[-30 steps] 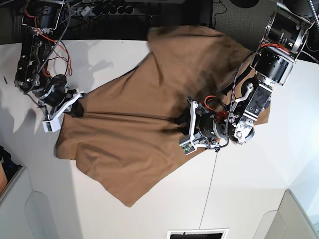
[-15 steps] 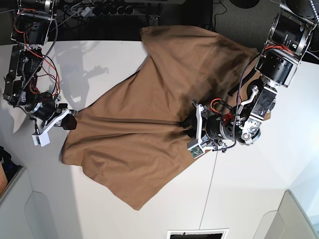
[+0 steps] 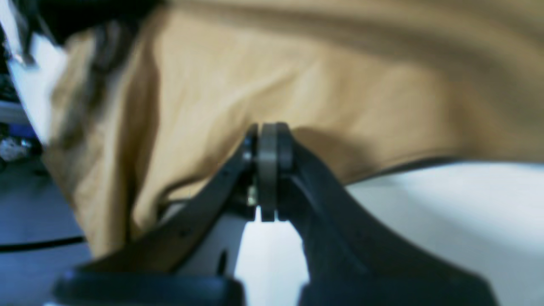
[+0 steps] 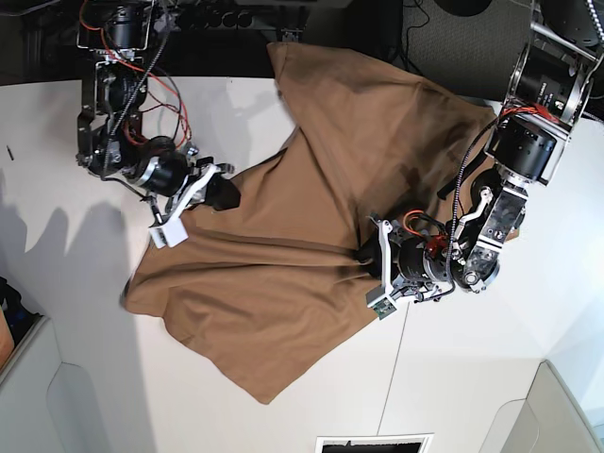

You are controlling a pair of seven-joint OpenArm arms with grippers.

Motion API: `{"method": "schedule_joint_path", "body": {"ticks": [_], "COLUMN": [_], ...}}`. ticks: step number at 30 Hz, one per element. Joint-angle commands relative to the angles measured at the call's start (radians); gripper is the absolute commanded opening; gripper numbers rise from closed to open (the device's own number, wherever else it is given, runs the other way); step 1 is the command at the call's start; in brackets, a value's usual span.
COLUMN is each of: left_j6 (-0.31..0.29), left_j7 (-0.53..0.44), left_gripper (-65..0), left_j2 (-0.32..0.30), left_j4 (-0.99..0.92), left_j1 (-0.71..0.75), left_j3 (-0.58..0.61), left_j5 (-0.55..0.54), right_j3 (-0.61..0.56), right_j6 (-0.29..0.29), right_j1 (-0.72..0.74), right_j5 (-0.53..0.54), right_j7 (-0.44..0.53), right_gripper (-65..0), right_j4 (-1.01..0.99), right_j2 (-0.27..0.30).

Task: Layout the t-shirt on the table in an organized manner, then fold the t-shirt properly
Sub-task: 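Pull both grippers apart to stretch the brown shirt flat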

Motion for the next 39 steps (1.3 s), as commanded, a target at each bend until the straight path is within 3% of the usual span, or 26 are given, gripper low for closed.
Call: {"method": "schedule_joint_path", "body": {"ticks": [1,9,14,19,28,31,34,39], "left_j6": [0.011,0.011,0.009,-0.066,-0.069,-0.069,-0.072,-0.092], "left_j7": [0.013,0.04,0.071,0.113,0.112,0.124,0.156,0.172], "left_gripper": [-41.0,-41.0,-40.9,-41.0,-41.0,-41.0,-41.0,-41.0], "left_j2": [-0.011,-0.014,-0.019,-0.019,-0.013,-0.016,-0.02,-0.052], "left_j4": [0.006,0.006,0.007,0.01,0.01,0.01,0.012,0.031], "left_j1": [-0.029,-0.027,-0.032,-0.035,-0.037,-0.055,-0.089,-0.149], "left_j3": [-0.005,-0.005,-0.005,-0.005,-0.005,-0.005,-0.005,-0.005], "left_j5": [0.001,-0.004,-0.005,-0.112,-0.145,-0.181,-0.253,-0.373], "right_j3": [-0.01,-0.028,-0.009,0.093,0.202,0.201,0.201,0.201], "right_j6": [0.01,-0.009,-0.045,-0.051,-0.05,-0.05,-0.045,0.0], "right_j1": [0.01,0.01,0.01,0.01,0.028,0.061,0.083,0.087], "right_j5": [-0.018,-0.15,-0.156,-0.154,-0.076,-0.062,0.034,0.131], "right_j7": [0.043,0.057,0.057,0.057,0.06,0.057,0.036,-0.038], "right_gripper": [-65.0,-65.0,-65.0,-65.0,-65.0,-65.0,-65.0,-65.0], "right_j4": [0.014,-0.006,-0.012,-0.012,-0.012,-0.012,-0.012,-0.01], "right_j2": [0.003,0.013,0.083,0.15,0.212,0.212,0.209,0.16]}}
